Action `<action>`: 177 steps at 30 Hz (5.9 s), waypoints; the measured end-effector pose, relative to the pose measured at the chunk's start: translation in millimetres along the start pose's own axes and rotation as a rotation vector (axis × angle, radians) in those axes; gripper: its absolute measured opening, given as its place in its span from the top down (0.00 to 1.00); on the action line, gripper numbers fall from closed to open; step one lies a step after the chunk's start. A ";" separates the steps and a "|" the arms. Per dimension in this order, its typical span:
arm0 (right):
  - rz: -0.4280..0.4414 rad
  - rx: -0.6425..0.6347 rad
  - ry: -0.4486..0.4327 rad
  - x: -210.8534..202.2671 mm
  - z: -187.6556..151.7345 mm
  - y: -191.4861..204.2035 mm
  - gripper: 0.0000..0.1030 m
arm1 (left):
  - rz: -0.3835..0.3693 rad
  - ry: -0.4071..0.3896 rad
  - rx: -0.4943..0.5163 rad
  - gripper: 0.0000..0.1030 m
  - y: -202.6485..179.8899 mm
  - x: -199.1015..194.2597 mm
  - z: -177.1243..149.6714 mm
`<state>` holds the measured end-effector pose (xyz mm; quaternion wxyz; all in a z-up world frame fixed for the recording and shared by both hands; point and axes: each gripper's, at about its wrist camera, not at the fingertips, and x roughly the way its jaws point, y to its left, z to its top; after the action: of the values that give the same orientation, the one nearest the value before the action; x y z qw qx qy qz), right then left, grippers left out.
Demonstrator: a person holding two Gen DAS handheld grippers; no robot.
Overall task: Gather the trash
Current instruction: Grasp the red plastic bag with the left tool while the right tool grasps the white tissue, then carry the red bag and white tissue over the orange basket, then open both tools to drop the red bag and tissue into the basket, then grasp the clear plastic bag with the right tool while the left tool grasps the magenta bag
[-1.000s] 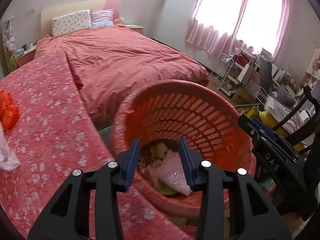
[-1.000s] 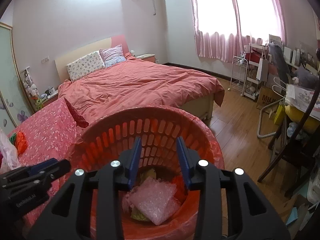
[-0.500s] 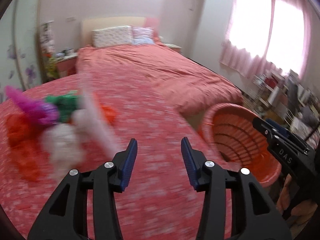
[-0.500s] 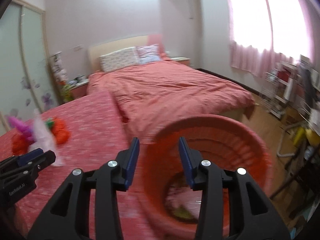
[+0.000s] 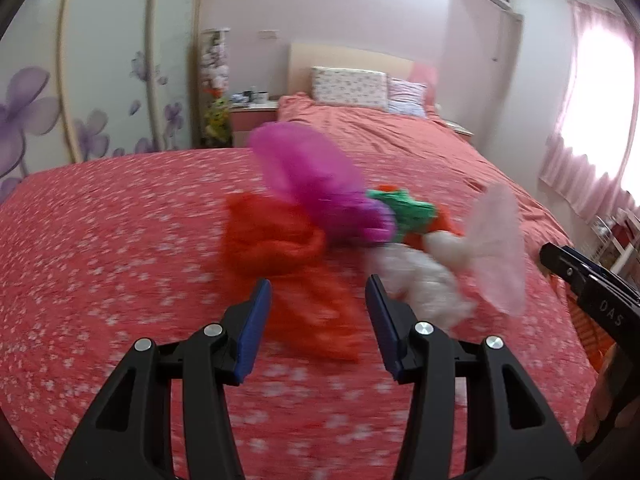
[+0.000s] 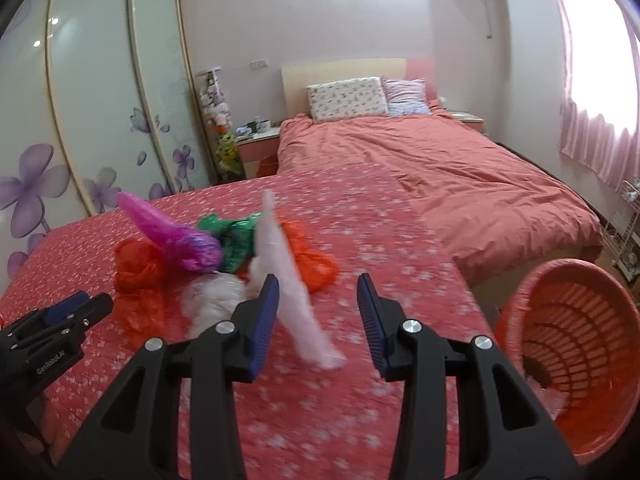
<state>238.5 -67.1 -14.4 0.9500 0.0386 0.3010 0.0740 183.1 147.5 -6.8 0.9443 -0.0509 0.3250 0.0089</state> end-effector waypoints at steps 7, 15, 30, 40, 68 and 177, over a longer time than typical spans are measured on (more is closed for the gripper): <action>-0.008 -0.003 0.080 44.9 4.1 18.3 0.62 | 0.036 0.017 -0.044 0.52 38.4 10.4 -0.4; 0.010 -0.003 0.124 66.8 1.3 21.5 0.95 | 0.026 0.060 -0.107 0.51 52.4 31.4 10.0; 0.002 0.018 0.071 23.4 -8.3 -0.1 0.96 | 0.054 0.122 -0.058 0.36 19.2 70.8 21.2; -0.016 0.024 0.058 7.1 -10.7 -10.0 0.96 | 0.030 0.126 -0.114 0.67 45.6 51.2 11.7; -0.074 0.049 -0.030 -77.1 -21.4 -49.7 0.96 | -0.044 -0.032 0.048 0.67 -28.5 -46.9 11.7; -0.301 0.224 -0.018 -80.0 -55.4 -207.5 0.54 | -0.267 0.096 0.239 0.50 -207.9 14.7 -22.6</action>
<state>166.2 -283.2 -38.8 0.9427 0.0991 0.3013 -0.1032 191.2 -61.8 -14.8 0.9198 0.0186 0.3588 -0.1578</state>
